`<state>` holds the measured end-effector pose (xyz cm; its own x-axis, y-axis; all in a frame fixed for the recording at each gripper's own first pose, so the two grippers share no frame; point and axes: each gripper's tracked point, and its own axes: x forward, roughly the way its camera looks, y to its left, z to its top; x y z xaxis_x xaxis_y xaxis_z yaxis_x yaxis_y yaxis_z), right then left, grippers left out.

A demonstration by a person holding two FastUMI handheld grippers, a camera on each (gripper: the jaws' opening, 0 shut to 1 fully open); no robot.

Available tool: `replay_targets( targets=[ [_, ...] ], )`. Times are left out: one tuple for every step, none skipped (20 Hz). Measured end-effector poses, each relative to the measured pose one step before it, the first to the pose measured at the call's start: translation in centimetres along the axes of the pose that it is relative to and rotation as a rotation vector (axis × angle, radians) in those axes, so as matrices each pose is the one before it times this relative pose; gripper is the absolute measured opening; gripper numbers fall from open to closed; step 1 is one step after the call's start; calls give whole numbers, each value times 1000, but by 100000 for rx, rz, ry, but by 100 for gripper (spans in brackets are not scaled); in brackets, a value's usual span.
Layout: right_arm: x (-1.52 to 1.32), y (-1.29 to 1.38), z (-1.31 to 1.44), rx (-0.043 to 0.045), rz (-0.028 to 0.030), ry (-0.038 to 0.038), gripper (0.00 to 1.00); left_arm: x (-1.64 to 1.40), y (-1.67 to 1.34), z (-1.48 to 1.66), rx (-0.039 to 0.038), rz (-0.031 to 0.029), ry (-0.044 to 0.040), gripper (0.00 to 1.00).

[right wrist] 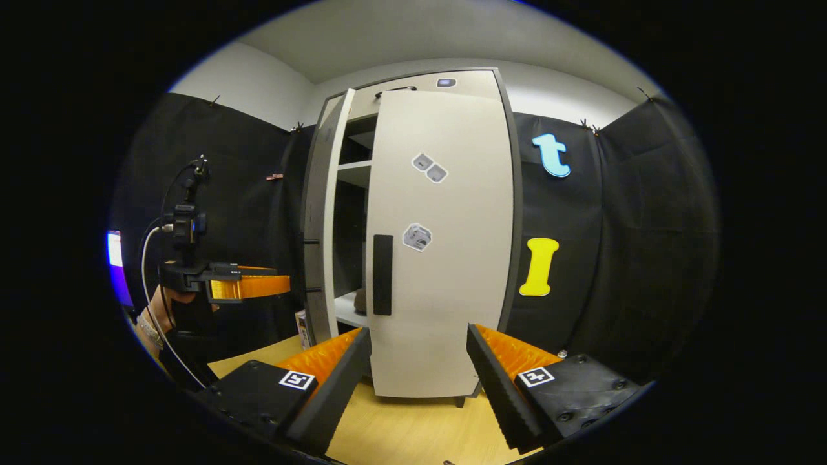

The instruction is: Grab one shoe with the right hand and put it into the shoe cabinet, grab the other shoe with the left hand and put it into the shoe cabinet; then close the right door with the right hand and the left door with the left hand.

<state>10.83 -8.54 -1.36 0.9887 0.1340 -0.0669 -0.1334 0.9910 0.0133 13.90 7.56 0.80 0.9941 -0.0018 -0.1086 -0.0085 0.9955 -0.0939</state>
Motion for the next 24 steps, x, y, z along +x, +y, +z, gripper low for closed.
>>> replay_targets(
  targets=[
    [30, 811, -23, -371, 970, -252, 98, -1181, -251, 186, 578, 27, -331, 95],
    [105, 826, -57, -435, 664, 114, 98, -1226, -226, 94, 712, 344, -58, 94],
    [101, 740, -36, -507, 596, 203, 98, -1106, -24, 53, 600, 584, -177, 94],
    [80, 758, 10, -460, 519, -29, 98, -983, -136, 96, 571, 281, -274, 94],
    [205, 594, -92, -245, 225, 71, 98, -1001, -76, -44, 362, 686, -160, 94],
    [106, 563, 19, -30, 200, -161, 98, -837, 20, -17, 481, 392, -38, 94],
    [-47, 602, 27, 80, 105, -279, 98, -674, 121, -57, 165, 700, -181, 94],
    [-16, 567, 58, 157, 58, -224, 98, -625, -13, -26, -45, 228, -122, 94],
    [30, 400, -48, 229, 49, 93, 98, -493, -69, -210, -454, -330, 190, 91],
    [-68, 408, -50, 34, 71, 225, 98, -400, -148, -58, -673, -530, -49, 95],
    [22, 354, 20, -51, 114, -14, 98, -388, 49, -14, -614, -681, -59, 94],
    [-73, 282, 82, -35, -51, -224, 98, -306, 41, 4, -455, -184, 145, 95],
    [-32, 153, 39, 83, -36, -175, 98, -252, 219, -79, -94, 207, 219, 94],
    [-40, 172, 29, 231, -75, -56, 98, -161, 236, -32, 97, 381, 357, 94],
    [-110, 14, 19, 281, -217, 12, 98, -109, 65, -35, 44, 334, 31, 95],
    [-103, -36, 17, 277, -433, -55, 98, 16, -4, 43, -107, -190, -76, 95],
    [-63, -130, 19, 210, -378, -27, 98, 29, -42, 44, -48, -296, -326, 95],
    [29, -98, 0, 256, -319, 182, 98, 133, -7, 174, 160, -413, -429, 95],
    [-61, -50, -3, 165, -78, 6, 98, 3, -85, -38, 455, -367, 102, 95],
    [-44, -84, 16, 134, -259, 97, 98, 63, -2, -34, 683, 141, 321, 95],
    [-90, -118, 43, -8, -195, -138, 98, 87, 120, -51, 753, 314, 181, 95],
    [-79, -122, 90, -131, -309, -256, 98, 76, 70, -3, 464, 215, 77, 95],
    [4, -178, -49, -168, -107, 28, 98, 35, -86, -89, 37, 89, -171, 94],
    [-33, -57, -64, -98, -29, 208, 98, 48, -55, -50, -336, -148, -46, 95]
  ],
)
